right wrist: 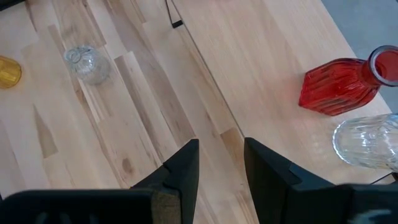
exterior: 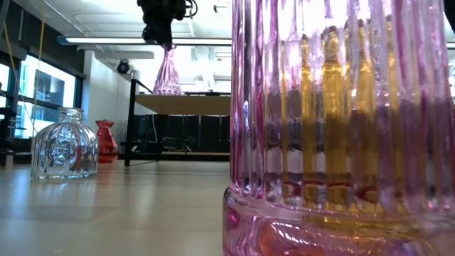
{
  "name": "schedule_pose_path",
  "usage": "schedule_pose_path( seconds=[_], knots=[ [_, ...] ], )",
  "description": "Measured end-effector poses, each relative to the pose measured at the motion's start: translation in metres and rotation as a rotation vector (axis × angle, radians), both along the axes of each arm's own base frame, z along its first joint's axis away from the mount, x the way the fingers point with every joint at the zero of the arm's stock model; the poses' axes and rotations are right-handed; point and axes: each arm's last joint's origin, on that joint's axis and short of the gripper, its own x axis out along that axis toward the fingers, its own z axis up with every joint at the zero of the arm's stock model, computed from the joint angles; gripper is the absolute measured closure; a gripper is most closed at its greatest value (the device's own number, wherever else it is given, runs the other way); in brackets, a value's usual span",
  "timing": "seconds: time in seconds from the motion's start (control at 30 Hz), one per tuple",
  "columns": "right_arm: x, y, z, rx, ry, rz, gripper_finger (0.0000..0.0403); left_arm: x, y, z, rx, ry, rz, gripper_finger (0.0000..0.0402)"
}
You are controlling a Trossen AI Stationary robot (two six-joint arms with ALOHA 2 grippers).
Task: Sort vases onto shelf
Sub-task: Put the left pink vase on the shelf
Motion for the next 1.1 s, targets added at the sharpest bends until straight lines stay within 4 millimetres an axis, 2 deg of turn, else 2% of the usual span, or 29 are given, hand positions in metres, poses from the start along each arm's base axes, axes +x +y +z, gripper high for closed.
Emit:
schedule_pose_path(
  seconds=[0.33,0.63,1.1],
  knots=[
    [0.000,0.000,0.000,0.000,0.000,0.001,0.0295,0.007,0.009,-0.008,0.023,0.038,0.020,0.0316],
    [0.000,0.000,0.000,-0.005,0.002,0.010,0.0295,0.007,0.016,-0.004,0.118,0.058,0.059,0.0316],
    [0.000,0.000,0.000,-0.005,0.003,0.018,0.0295,0.007,0.016,-0.004,0.117,0.057,0.057,0.0316]
  ],
)
